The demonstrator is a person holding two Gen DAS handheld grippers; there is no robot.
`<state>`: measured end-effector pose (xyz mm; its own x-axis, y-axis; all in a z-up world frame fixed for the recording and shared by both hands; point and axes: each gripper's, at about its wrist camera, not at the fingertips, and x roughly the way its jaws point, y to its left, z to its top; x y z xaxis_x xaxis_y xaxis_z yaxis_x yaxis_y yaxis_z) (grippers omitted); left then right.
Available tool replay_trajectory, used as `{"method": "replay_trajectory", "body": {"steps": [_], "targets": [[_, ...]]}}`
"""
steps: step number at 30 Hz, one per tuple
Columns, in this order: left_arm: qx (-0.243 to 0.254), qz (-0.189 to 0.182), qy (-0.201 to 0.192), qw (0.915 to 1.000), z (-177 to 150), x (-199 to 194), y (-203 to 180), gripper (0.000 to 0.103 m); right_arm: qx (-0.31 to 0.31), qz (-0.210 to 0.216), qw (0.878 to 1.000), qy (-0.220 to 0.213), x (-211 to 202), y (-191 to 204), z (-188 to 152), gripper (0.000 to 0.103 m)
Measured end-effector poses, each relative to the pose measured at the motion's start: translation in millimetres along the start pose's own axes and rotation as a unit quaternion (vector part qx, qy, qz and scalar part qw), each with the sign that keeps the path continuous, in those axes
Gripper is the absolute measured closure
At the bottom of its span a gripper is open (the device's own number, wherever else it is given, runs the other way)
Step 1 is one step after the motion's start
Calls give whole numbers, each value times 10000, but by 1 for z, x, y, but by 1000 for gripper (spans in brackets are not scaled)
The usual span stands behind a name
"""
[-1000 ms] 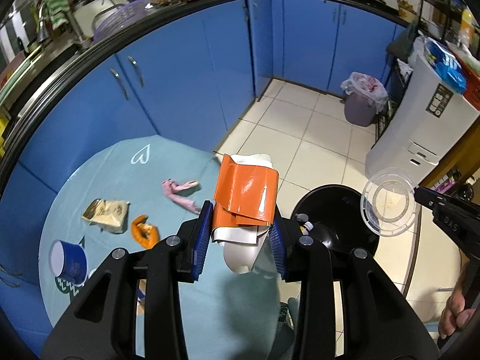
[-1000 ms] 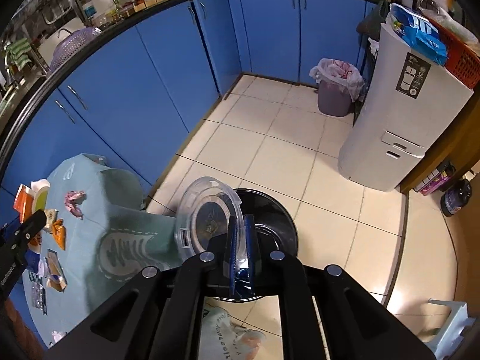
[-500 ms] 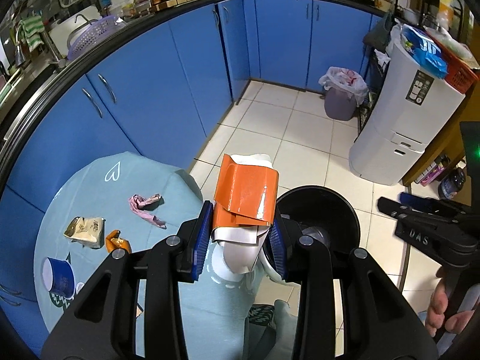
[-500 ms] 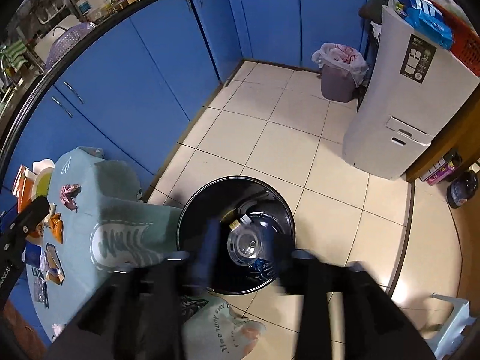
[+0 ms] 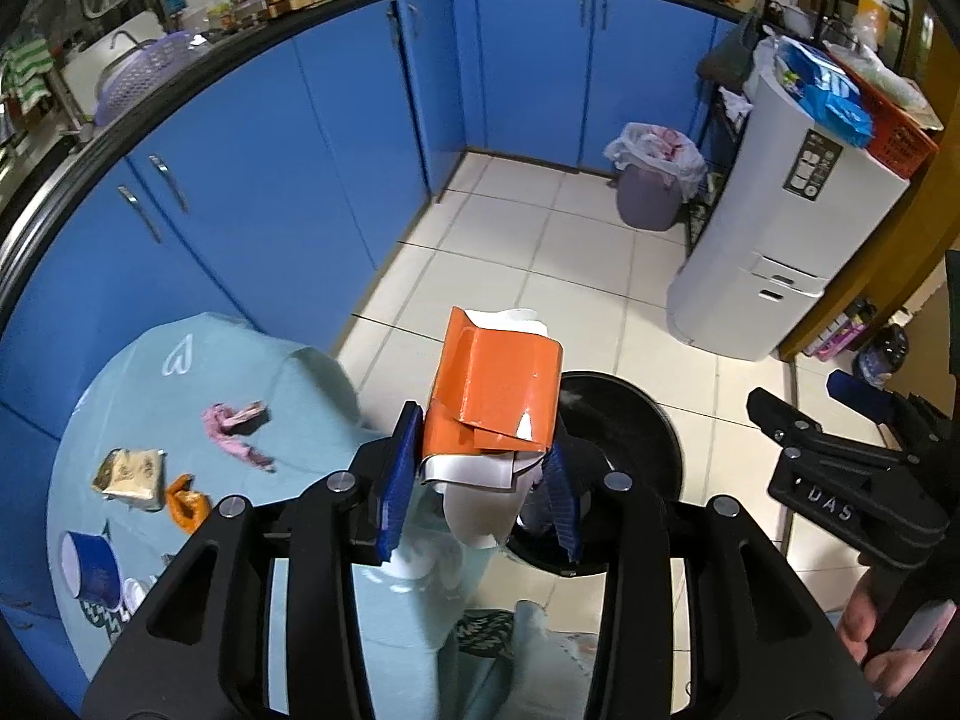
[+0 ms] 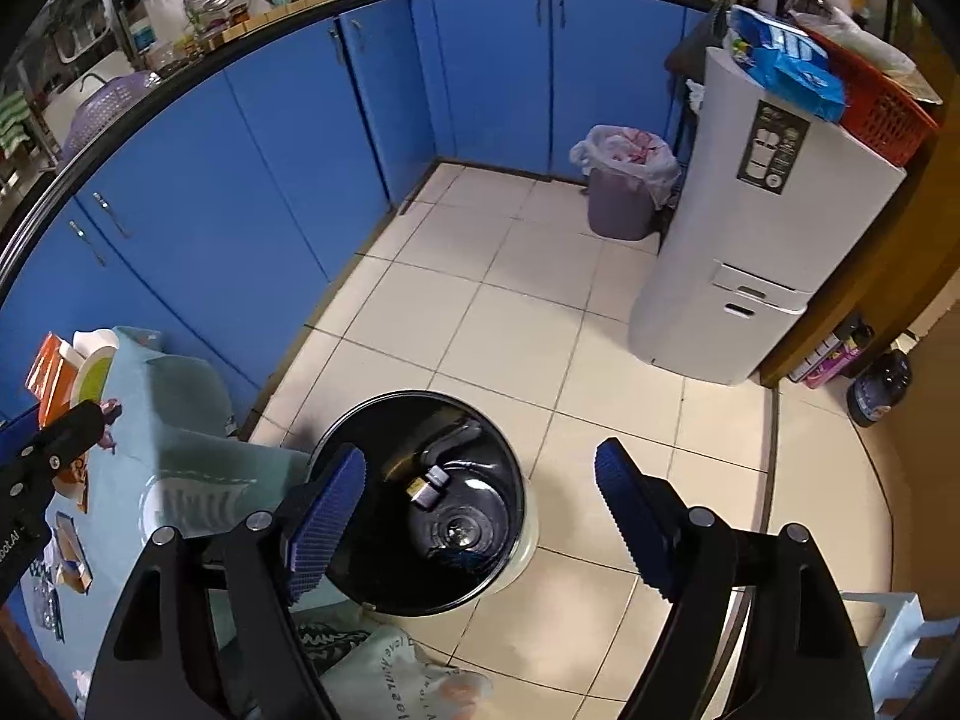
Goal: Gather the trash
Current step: 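Lower the orange-and-white box into the black bin and open the left tool, then return to the table and grasp the clear round lid with the left tool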
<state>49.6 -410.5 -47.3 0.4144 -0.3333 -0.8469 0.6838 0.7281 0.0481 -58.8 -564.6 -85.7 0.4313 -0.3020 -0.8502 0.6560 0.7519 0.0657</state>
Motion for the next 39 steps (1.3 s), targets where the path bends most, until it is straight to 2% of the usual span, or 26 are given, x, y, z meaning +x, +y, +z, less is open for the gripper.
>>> {"method": "replay_trajectory", "body": {"steps": [9,10,11,13,16,23,25,27,30,34,39], "targets": [[260,-303,5,9992,12,5,-36,58,238,-315,9990,-188,-11,-28,2,24],[274,-328,7,9991,14,5,-39,52,268,-330,9989,-194,-12,-31,2,24],[264,-356,11,9990,16,5,-40,41,295,-335,9988,-195,-12,-33,2,24],[227,-350,-47,9991,18,3,-42,29,324,-327,9988,-183,-12,-36,2,24],[214,-340,-67,9992,18,2,-42,22,351,-304,9988,-171,-12,-38,1,24],[12,-221,42,9997,12,2,-27,22,276,-162,9993,-173,-13,-24,-2,24],[-49,-154,31,9999,9,-1,-20,22,219,-43,9993,-302,-17,-17,-2,24],[-124,-40,9,9999,4,-4,-11,22,85,270,9977,-615,-25,-5,-4,24],[-313,169,-49,9994,-6,-12,10,22,-147,523,9957,-752,-29,18,-7,24],[-666,460,-114,9967,-22,-24,48,22,-350,981,9922,-679,-29,54,-8,24],[-1119,758,-126,9907,-43,-36,97,22,-623,1257,9876,-704,-32,99,-8,24]]}}
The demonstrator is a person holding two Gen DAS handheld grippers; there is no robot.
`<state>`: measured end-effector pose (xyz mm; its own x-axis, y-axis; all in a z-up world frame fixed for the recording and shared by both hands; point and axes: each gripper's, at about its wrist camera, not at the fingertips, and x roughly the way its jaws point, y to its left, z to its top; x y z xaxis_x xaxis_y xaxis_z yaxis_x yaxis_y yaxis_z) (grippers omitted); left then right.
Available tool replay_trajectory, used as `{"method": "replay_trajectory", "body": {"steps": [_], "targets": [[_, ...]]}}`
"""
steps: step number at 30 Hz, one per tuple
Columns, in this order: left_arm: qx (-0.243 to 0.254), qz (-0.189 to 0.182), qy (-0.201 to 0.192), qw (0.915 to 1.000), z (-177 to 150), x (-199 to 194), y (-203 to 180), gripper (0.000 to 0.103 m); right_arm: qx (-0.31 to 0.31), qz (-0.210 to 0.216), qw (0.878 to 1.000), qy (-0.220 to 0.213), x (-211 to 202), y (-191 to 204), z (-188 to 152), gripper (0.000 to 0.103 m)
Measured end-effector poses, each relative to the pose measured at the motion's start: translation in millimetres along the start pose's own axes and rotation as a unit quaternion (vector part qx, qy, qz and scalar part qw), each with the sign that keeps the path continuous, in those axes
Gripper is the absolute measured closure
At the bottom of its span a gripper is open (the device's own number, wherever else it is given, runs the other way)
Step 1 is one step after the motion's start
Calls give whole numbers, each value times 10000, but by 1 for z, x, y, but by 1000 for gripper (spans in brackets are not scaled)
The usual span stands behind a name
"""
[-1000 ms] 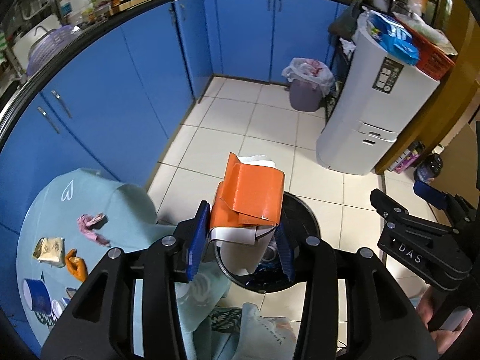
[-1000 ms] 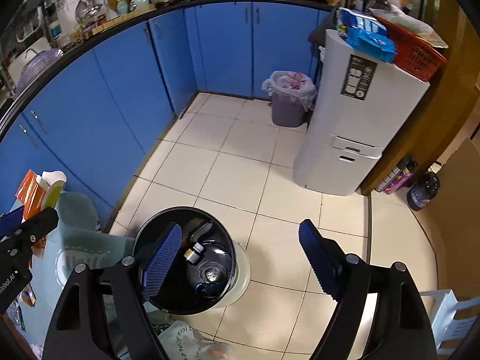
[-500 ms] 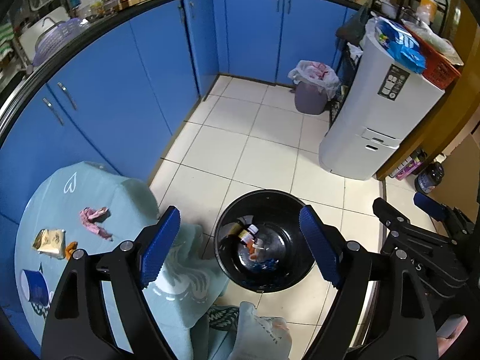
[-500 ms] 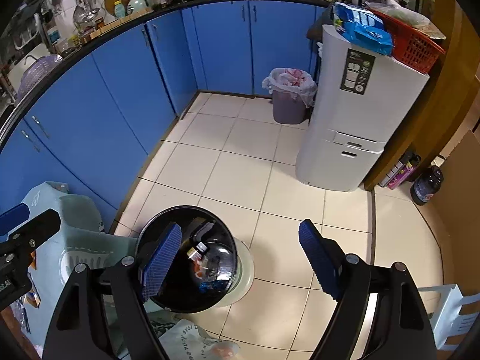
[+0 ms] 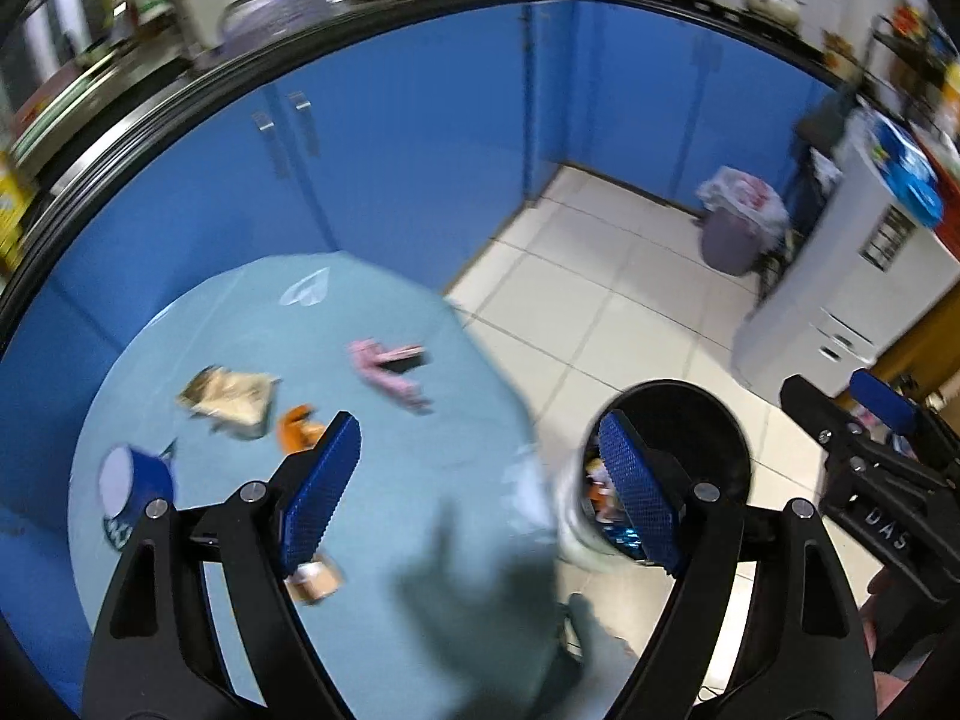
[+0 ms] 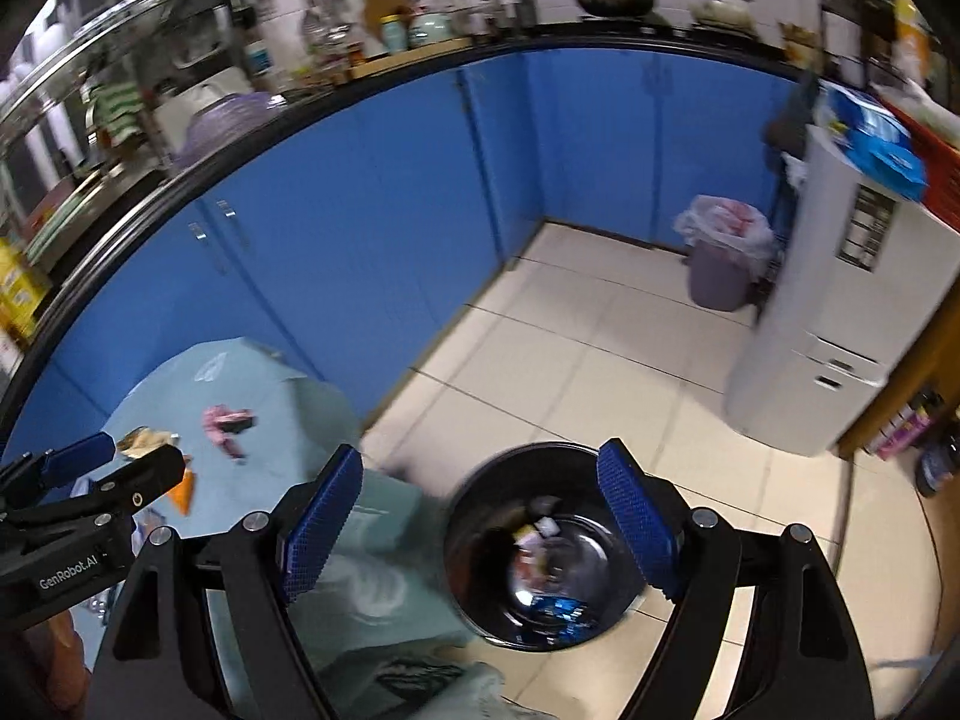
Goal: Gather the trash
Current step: 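Return to the table and grasp the clear round lid with the left tool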
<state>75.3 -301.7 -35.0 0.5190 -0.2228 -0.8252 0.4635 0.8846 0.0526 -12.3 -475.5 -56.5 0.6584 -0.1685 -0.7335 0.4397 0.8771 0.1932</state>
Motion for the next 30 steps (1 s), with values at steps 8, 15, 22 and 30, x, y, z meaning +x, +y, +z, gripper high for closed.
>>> {"method": "replay_trajectory", "body": {"steps": [8,15,22,30], "targets": [[-614,383,35,9974,-20,-3,82,22,-408,303,9983,269,26,70,-2,24],[-1106,849,129,9902,-47,3,154,22,-882,413,9942,451,54,123,-7,24],[-1633,1119,388,9794,-68,24,220,22,-1386,459,9870,674,92,179,-13,24],[-2001,1104,626,9715,-81,53,267,22,-1745,263,9799,929,134,210,-9,24]]}}
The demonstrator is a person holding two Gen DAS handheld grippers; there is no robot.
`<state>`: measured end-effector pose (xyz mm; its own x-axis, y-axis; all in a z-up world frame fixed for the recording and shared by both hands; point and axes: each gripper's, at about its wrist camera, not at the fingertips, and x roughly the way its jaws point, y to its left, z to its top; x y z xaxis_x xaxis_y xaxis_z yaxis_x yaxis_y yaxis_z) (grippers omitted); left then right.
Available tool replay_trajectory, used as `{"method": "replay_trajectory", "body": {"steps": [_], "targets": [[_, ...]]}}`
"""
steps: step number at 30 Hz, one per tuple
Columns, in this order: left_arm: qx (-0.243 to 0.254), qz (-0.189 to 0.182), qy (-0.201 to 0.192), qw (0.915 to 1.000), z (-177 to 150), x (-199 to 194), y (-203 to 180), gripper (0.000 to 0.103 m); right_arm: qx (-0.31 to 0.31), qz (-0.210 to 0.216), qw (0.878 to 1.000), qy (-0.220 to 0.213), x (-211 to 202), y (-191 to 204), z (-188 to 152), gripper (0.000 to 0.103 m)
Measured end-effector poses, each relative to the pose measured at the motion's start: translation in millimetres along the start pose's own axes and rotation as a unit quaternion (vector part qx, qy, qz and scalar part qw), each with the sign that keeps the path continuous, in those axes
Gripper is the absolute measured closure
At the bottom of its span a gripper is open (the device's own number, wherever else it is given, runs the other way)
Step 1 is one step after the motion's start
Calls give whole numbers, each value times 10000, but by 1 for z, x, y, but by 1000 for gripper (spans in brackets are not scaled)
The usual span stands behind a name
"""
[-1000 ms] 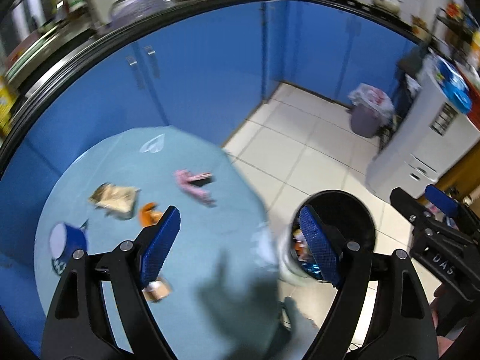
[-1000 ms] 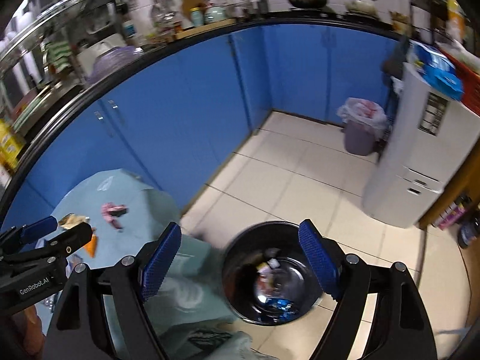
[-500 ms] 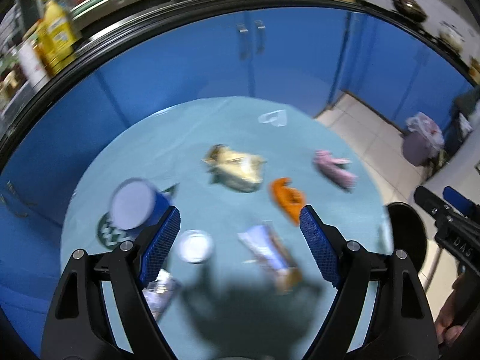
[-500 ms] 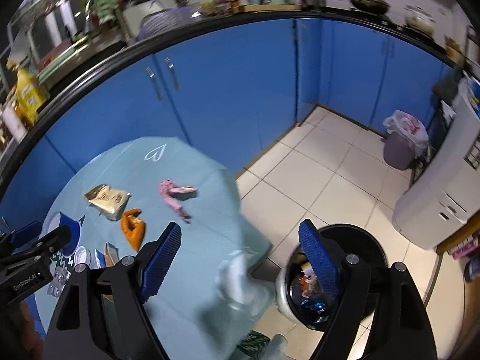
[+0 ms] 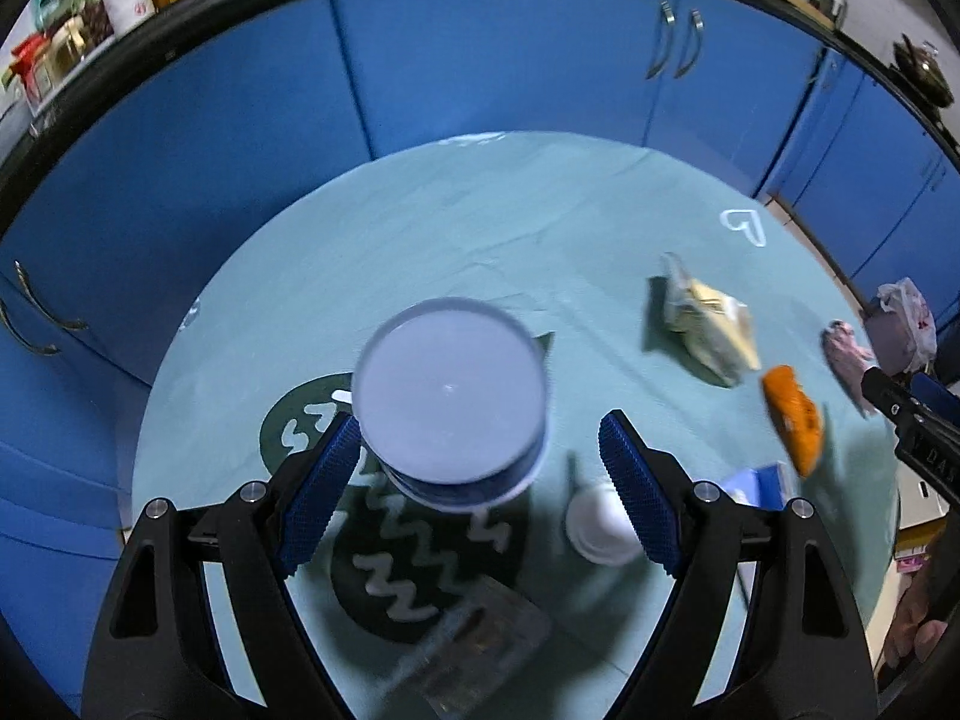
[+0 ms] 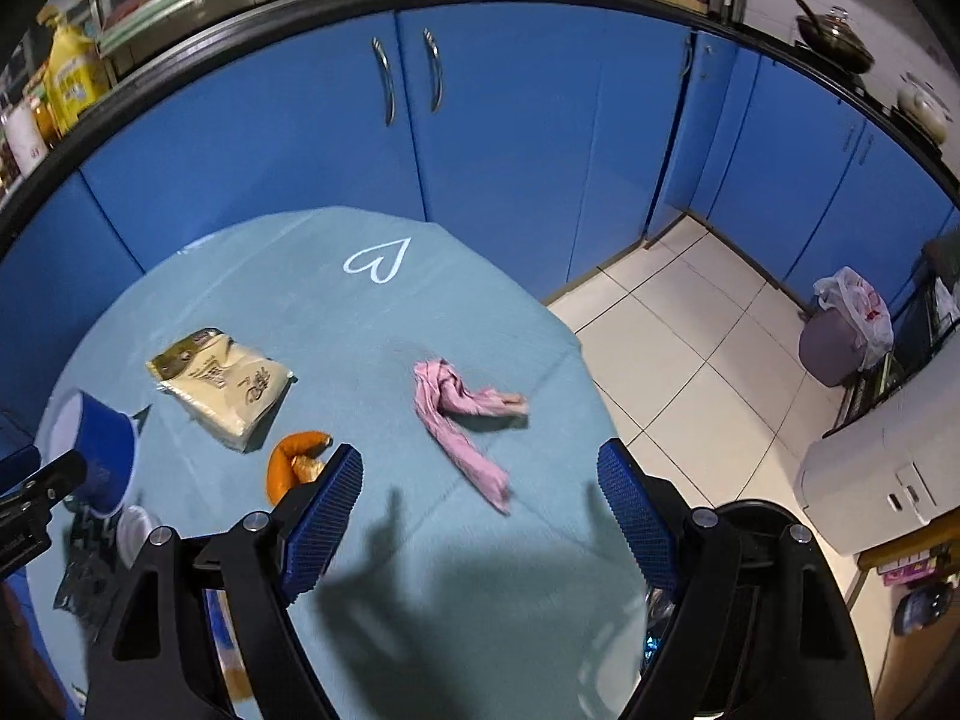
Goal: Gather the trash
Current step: 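Return to the table and grasp the clear round lid with the left tool, then grasp the pink cloth with the right tool while the left tool holds the lid, then carry the pink cloth into the black bin and open the right tool while the left tool carries the lid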
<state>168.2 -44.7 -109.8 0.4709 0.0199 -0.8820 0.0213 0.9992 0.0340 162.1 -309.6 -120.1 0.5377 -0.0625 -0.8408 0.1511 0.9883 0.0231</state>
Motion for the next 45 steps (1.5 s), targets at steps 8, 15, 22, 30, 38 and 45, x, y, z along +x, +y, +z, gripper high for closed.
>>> {"method": "replay_trajectory", "body": {"steps": [8,15,22,30,38,45], "targets": [[-117,-123,266,9995,5,29,10,22,-93,-104,9993,335,29,7,8,24],[-176,-217,367,9989,5,39,15,25,-192,18,9990,407,34,12,3,52],[-213,-191,223,9993,2,30,16,26,-122,234,9983,521,27,7,0,95],[-113,-202,-89,9997,-1,-3,6,26,81,357,9985,400,-3,-4,-10,95],[113,-264,-307,9991,-6,-29,-19,26,204,371,9989,202,-32,-24,-16,95],[315,-299,-501,9978,-9,-52,-42,26,319,353,9989,2,-58,-45,-23,95]]}}
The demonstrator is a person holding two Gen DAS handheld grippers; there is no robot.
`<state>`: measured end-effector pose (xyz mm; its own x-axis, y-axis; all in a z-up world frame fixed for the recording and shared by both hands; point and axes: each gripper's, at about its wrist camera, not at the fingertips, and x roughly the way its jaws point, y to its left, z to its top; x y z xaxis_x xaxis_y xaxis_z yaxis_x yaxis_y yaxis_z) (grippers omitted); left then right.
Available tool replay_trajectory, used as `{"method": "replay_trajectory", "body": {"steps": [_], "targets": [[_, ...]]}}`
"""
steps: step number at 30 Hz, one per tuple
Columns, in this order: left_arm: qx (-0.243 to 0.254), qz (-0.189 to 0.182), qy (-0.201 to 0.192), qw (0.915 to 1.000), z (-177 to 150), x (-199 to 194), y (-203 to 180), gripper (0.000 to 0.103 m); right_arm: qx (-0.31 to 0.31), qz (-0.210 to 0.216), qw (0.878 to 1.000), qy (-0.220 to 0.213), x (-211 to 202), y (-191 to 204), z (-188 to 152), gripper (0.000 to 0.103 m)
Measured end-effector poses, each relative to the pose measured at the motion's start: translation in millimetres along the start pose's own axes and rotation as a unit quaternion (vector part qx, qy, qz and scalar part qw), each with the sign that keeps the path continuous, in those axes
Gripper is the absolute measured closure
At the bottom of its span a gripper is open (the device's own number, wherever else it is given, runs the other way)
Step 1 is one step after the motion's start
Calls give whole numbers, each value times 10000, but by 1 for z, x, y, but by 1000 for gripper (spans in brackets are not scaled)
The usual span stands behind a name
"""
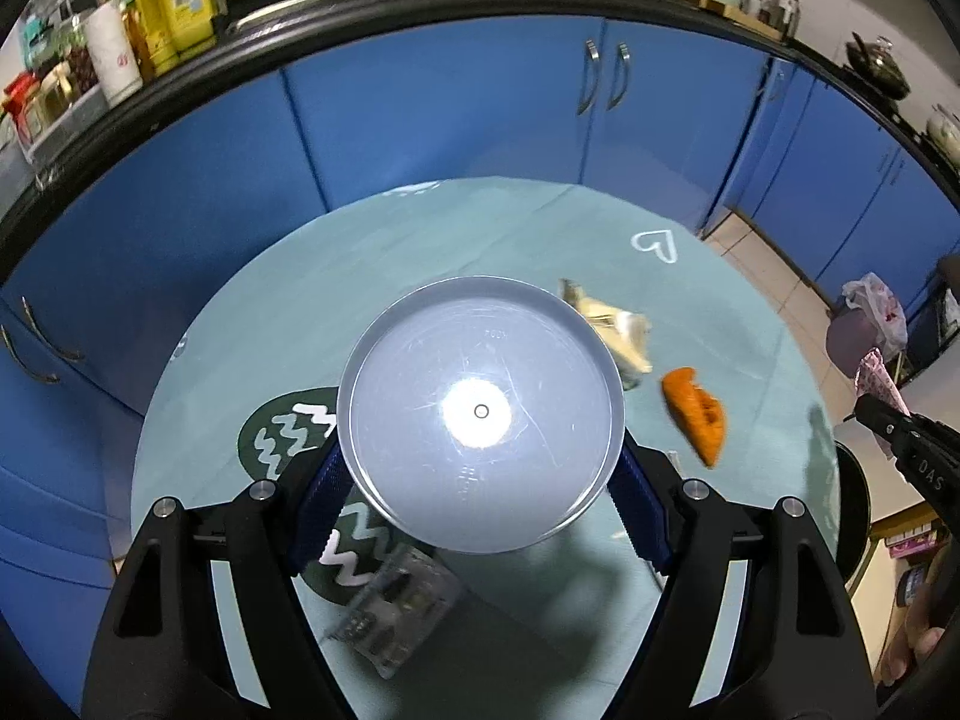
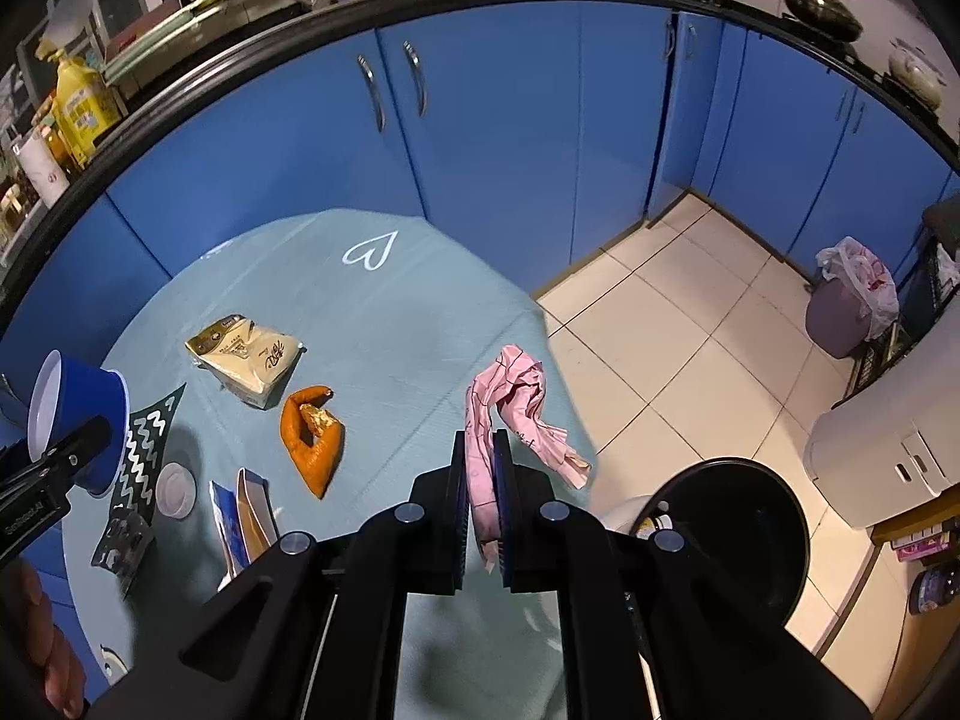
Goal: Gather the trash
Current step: 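Carry the pink cloth into the black bin and open the right tool while the left tool carries the lid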
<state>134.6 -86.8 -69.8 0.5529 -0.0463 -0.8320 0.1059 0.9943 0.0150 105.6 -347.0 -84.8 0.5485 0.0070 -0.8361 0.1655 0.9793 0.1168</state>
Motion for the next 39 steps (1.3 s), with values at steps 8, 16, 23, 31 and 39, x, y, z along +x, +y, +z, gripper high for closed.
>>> {"method": "replay_trajectory", "body": {"steps": [8,16,23,31,39], "targets": [[366,-118,-180,9991,-4,-24,-42,26,170,-55,9996,-215,-27,-28,-10,95],[774,-292,-299,9961,-9,-40,-89,26,397,-181,9984,-362,-49,-59,-21,95],[1077,-443,-314,9927,-14,-49,-122,26,607,-379,9965,-439,-61,-90,-30,95],[1337,-592,-378,9885,-17,-59,-152,26,733,-779,9926,-574,-76,-117,-37,95],[1537,-613,-396,9854,-25,-64,-176,26,950,-927,9894,-597,-81,-142,-44,51]]}}
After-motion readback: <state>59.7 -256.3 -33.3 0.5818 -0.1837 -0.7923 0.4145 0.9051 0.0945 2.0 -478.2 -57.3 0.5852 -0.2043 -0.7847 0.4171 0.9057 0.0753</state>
